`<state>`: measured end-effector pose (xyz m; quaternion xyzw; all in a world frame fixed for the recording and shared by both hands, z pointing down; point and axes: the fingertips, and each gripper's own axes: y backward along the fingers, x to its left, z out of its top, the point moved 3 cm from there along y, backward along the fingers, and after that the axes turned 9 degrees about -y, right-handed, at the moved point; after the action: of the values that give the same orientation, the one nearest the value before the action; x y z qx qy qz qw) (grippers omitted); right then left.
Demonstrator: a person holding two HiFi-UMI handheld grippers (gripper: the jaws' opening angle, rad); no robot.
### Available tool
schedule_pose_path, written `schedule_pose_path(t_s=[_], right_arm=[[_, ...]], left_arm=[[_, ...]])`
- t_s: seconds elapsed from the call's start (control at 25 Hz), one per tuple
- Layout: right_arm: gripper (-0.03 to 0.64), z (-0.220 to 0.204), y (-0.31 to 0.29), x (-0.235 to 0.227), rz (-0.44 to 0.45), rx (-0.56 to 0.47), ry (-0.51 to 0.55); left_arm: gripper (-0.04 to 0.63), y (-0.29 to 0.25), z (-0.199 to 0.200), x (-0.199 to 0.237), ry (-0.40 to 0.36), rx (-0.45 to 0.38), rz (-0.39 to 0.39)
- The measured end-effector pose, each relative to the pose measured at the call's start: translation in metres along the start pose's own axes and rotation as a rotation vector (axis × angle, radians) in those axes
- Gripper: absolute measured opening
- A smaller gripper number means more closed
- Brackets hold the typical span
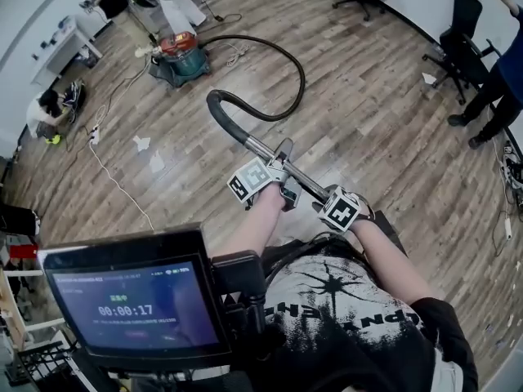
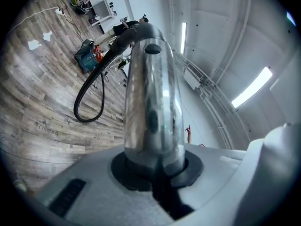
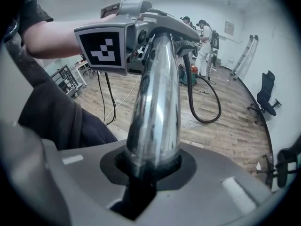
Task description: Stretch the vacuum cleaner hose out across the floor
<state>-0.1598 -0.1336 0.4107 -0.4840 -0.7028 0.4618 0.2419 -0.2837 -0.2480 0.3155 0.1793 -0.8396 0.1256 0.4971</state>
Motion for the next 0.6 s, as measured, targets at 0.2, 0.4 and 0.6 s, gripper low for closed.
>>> schedule_pose_path(t_s=[0.2, 0.4, 0.6], right_arm=[[0.086, 0.006, -0.011, 0.014, -0.013, -0.006, -0.017], [0.086, -0.011, -0.010, 0.020, -0.015, 0.008, -0.030], [0.087, -0.039, 0.002, 0.017, 0.000, 0.026, -0.037]], left_arm=[[0.040, 0.012, 0.002, 0.012, 0.016, 0.016, -0.007], [0.040, 0.015, -0.016, 0.012, 0.035, 0.032, -0.010], [0.040, 0.010, -0.042, 0.002, 0.037, 0.035, -0.001]])
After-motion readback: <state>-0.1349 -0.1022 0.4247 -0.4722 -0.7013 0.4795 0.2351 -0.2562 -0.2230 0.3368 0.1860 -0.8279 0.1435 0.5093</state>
